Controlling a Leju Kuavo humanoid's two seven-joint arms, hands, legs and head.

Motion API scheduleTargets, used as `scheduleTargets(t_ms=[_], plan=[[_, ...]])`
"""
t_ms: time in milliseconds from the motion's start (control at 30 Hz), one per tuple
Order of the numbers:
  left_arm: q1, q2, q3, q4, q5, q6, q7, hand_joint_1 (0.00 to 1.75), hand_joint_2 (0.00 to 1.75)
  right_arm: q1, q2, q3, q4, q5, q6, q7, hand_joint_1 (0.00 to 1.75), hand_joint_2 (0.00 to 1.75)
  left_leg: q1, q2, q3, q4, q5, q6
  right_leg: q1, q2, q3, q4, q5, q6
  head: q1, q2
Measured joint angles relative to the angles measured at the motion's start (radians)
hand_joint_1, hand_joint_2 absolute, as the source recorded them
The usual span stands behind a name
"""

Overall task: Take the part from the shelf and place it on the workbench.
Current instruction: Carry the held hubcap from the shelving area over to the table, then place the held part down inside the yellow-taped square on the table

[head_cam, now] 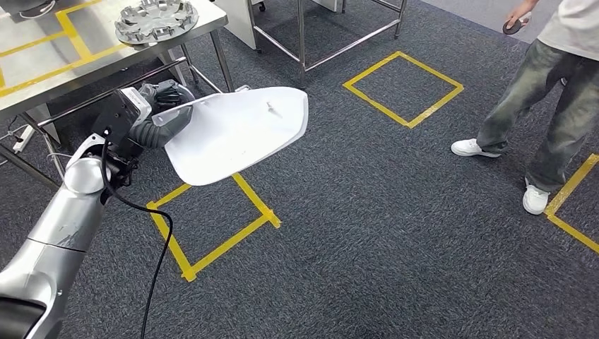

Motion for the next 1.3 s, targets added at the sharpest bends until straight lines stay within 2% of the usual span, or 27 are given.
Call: scheduleTargets(t_ms=[33, 67, 133, 167, 200, 233, 267, 333, 367, 433, 500, 567, 633, 667, 700, 767, 800, 833, 867, 933, 1000, 1067, 1133, 1167, 1200, 1233, 1300], plan=[[-0.006, -0.002, -0.004, 0.005, 0.000, 0.000, 0.000, 1.75, 1.75, 0.002, -0.001, -0.001, -0.001, 0.000, 0.001, 0.000, 0.00, 0.00, 0.000, 0.034, -0.029, 0.056, -0.023, -0.003, 0.004, -0.008, 0.004, -0.001, -0.003, -0.006, -0.003, 0.000], [-0.011, -0.005, -0.008, 0.010, 0.000, -0.001, 0.000, 1.75, 1.75, 0.005, 0.000, -0.003, -0.001, -0.001, 0.001, 0.000, 0.00, 0.00, 0.001, 0.054, -0.066, 0.124, -0.048, -0.005, 0.008, -0.018, 0.006, 0.000, -0.007, -0.010, -0.005, 0.000], [-0.014, -0.010, -0.016, 0.019, 0.000, -0.002, 0.001, 1.75, 1.75, 0.011, -0.001, -0.007, -0.001, -0.002, 0.002, -0.001, 0.00, 0.00, 0.001, 0.067, -0.127, 0.223, -0.070, -0.004, 0.014, -0.038, 0.012, 0.000, -0.014, -0.015, -0.006, 0.000], [-0.015, -0.012, -0.020, 0.023, 0.000, -0.003, 0.002, 1.75, 1.75, 0.012, -0.001, -0.009, -0.001, -0.004, 0.003, -0.003, 0.00, 0.00, 0.000, 0.068, -0.133, 0.221, -0.056, 0.000, 0.018, -0.049, 0.016, 0.000, -0.018, -0.016, -0.006, 0.000], [-0.017, -0.014, -0.023, 0.026, 0.000, -0.004, 0.003, 1.75, 1.75, 0.013, -0.001, -0.011, -0.001, -0.005, 0.004, -0.006, 0.00, 0.00, -0.003, 0.072, -0.116, 0.178, -0.024, 0.009, 0.023, -0.060, 0.022, -0.001, -0.022, -0.017, -0.006, 0.000], [-0.021, -0.016, -0.026, 0.027, -0.001, -0.004, 0.004, 1.75, 1.75, 0.013, 0.000, -0.013, -0.001, -0.006, 0.006, -0.009, 0.00, 0.00, -0.011, 0.086, -0.082, 0.107, 0.014, 0.024, 0.028, -0.071, 0.029, -0.002, -0.027, -0.018, -0.006, 0.000], [-0.027, -0.017, -0.027, 0.027, -0.001, -0.004, 0.005, 1.75, 1.75, 0.014, 0.003, -0.015, -0.001, -0.008, 0.008, -0.012, 0.00, 0.00, -0.021, 0.112, -0.047, 0.037, 0.041, 0.041, 0.034, -0.082, 0.036, -0.003, -0.031, -0.018, -0.005, 0.000], [-0.045, -0.022, -0.031, 0.028, -0.003, -0.004, 0.006, 1.75, 1.75, 0.015, 0.008, -0.017, -0.002, -0.010, 0.012, -0.015, 0.00, 0.00, -0.040, 0.150, -0.006, -0.044, 0.057, 0.067, 0.039, -0.105, 0.045, -0.009, -0.037, -0.016, -0.003, 0.000], [-0.051, -0.024, -0.033, 0.029, -0.005, -0.004, 0.007, 1.75, 1.75, 0.015, 0.011, -0.018, -0.002, -0.010, 0.014, -0.016, 0.00, 0.00, -0.045, 0.151, -0.002, -0.053, 0.051, 0.071, 0.039, -0.119, 0.048, -0.012, -0.039, -0.013, -0.002, 0.000], [-0.056, -0.027, -0.036, 0.031, -0.010, -0.004, 0.011, 1.75, 1.75, 0.014, 0.011, -0.019, -0.003, -0.011, 0.018, -0.018, 0.00, 0.00, -0.043, 0.121, 0.016, -0.078, 0.059, 0.073, 0.040, -0.138, 0.059, -0.021, -0.043, -0.007, -0.003, 0.000], [-0.059, -0.033, -0.039, 0.033, -0.016, -0.004, 0.014, 1.75, 1.75, 0.013, 0.011, -0.020, -0.005, -0.011, 0.021, -0.020, 0.00, 0.00, -0.033, 0.095, 0.048, -0.116, 0.075, 0.075, 0.040, -0.102, 0.052, 0.008, -0.057, -0.004, -0.002, 0.000], [-0.062, -0.045, -0.043, 0.036, -0.021, -0.006, 0.015, 1.75, 1.75, 0.016, 0.010, -0.022, -0.006, -0.012, 0.021, -0.021, 0.00, 0.00, -0.026, 0.069, 0.062, -0.132, 0.084, 0.076, 0.033, -0.044, -0.008, 0.117, -0.092, -0.002, 0.002, 0.000], [-0.055, -0.054, -0.047, 0.039, -0.028, -0.009, 0.016, 1.75, 1.75, 0.020, 0.008, -0.023, -0.008, -0.013, 0.021, -0.021, 0.00, 0.00, -0.023, 0.037, 0.063, -0.131, 0.082, 0.073, 0.022, -0.027, -0.079, 0.222, -0.116, 0.009, 0.003, 0.000], [-0.051, -0.057, -0.049, 0.041, -0.032, -0.010, 0.017, 1.75, 1.75, 0.021, 0.007, -0.023, -0.009, -0.013, 0.021, -0.021, 0.00, 0.00, -0.021, 0.021, 0.063, -0.129, 0.079, 0.069, 0.017, -0.026, -0.094, 0.231, -0.107, 0.020, 0.002, 0.000], [-0.047, -0.059, -0.050, 0.042, -0.035, -0.010, 0.019, 1.75, 1.75, 0.021, 0.007, -0.024, -0.011, -0.013, 0.021, -0.021, 0.00, 0.00, -0.016, 0.006, 0.063, -0.123, 0.075, 0.063, 0.010, -0.024, -0.088, 0.200, -0.083, 0.035, 0.003, 0.000], [-0.044, -0.063, -0.051, 0.043, -0.041, -0.010, 0.021, 1.75, 1.75, 0.021, 0.008, -0.023, -0.012, -0.013, 0.022, -0.021, 0.00, 0.00, -0.008, -0.021, 0.058, -0.101, 0.059, 0.044, -0.005, 0.000, -0.040, 0.074, -0.017, 0.065, 0.004, 0.000], [-0.045, -0.064, -0.050, 0.043, -0.042, -0.010, 0.023, 1.75, 1.75, 0.021, 0.010, -0.023, -0.013, -0.013, 0.023, -0.021, 0.00, 0.00, -0.006, -0.032, 0.052, -0.087, 0.050, 0.034, -0.011, 0.016, -0.019, 0.026, 0.004, 0.068, 0.005, 0.000], [-0.045, -0.065, -0.050, 0.043, -0.044, -0.011, 0.024, 1.75, 1.75, 0.021, 0.011, -0.023, -0.013, -0.013, 0.023, -0.020, 0.00, 0.00, -0.005, -0.042, 0.045, -0.076, 0.043, 0.025, -0.013, 0.028, -0.007, -0.001, 0.013, 0.063, 0.005, 0.000], [-0.044, -0.065, -0.049, 0.043, -0.046, -0.012, 0.025, 1.75, 1.75, 0.020, 0.013, -0.023, -0.014, -0.013, 0.024, -0.020, 0.00, 0.00, -0.005, -0.051, 0.039, -0.070, 0.040, 0.020, -0.011, 0.032, -0.006, -0.001, 0.011, 0.052, 0.005, 0.000], [-0.043, -0.063, -0.047, 0.043, -0.051, -0.015, 0.026, 1.75, 1.75, 0.017, 0.014, -0.023, -0.015, -0.012, 0.025, -0.020, 0.00, 0.00, -0.001, -0.062, 0.033, -0.067, 0.037, 0.014, -0.009, 0.015, -0.002, -0.003, 0.008, 0.033, 0.004, 0.000], [-0.045, -0.060, -0.043, 0.043, -0.053, -0.017, 0.027, 1.75, 1.75, 0.015, 0.016, -0.023, -0.016, -0.012, 0.027, -0.020, 0.00, 0.00, 0.002, -0.025, 0.015, -0.032, 0.017, 0.005, -0.009, -0.002, 0.005, -0.005, 0.004, 0.018, 0.000, 0.000], [-0.050, -0.059, -0.042, 0.043, -0.054, -0.020, 0.028, 1.75, 1.75, 0.018, 0.016, -0.023, -0.016, -0.011, 0.030, -0.020, 0.00, 0.00, 0.002, 0.036, -0.042, 0.075, -0.028, -0.003, -0.006, -0.020, 0.012, -0.006, -0.003, 0.007, -0.006, 0.000], [-0.049, -0.060, -0.042, 0.045, -0.055, -0.023, 0.029, 1.75, 1.75, 0.020, 0.016, -0.023, -0.017, -0.010, 0.033, -0.020, 0.00, 0.00, 0.005, 0.062, -0.111, 0.193, -0.062, -0.006, -0.001, -0.042, 0.017, -0.006, -0.010, 0.000, -0.007, 0.000], [-0.048, -0.060, -0.042, 0.046, -0.055, -0.025, 0.030, 1.75, 1.75, 0.021, 0.015, -0.023, -0.017, -0.009, 0.034, -0.020, 0.00, 0.00, 0.005, 0.066, -0.128, 0.213, -0.057, -0.006, 0.000, -0.053, 0.020, -0.005, -0.013, -0.001, -0.007, 0.000], [-0.048, -0.060, -0.042, 0.047, -0.055, -0.026, 0.031, 1.75, 1.75, 0.021, 0.016, -0.023, -0.017, -0.008, 0.035, -0.020, 0.00, 0.00, 0.005, 0.069, -0.125, 0.193, -0.034, -0.003, 0.002, -0.065, 0.025, -0.005, -0.017, -0.002, -0.007, 0.000], [-0.050, -0.060, -0.041, 0.047, -0.055, -0.028, 0.031, 1.75, 1.75, 0.020, 0.016, -0.023, -0.017, -0.008, 0.036, -0.020, 0.00, 0.00, 0.003, 0.076, -0.100, 0.137, 0.003, 0.002, 0.004, -0.076, 0.031, -0.006, -0.022, -0.001, -0.007, 0.000], [-0.058, -0.059, -0.040, 0.047, -0.052, -0.033, 0.031, 1.75, 1.75, 0.020, 0.017, -0.023, -0.017, -0.005, 0.038, -0.020, 0.00, 0.00, -0.008, 0.118, -0.034, 0.002, 0.059, 0.017, 0.010, -0.098, 0.044, -0.007, -0.032, 0.003, -0.006, 0.000]])
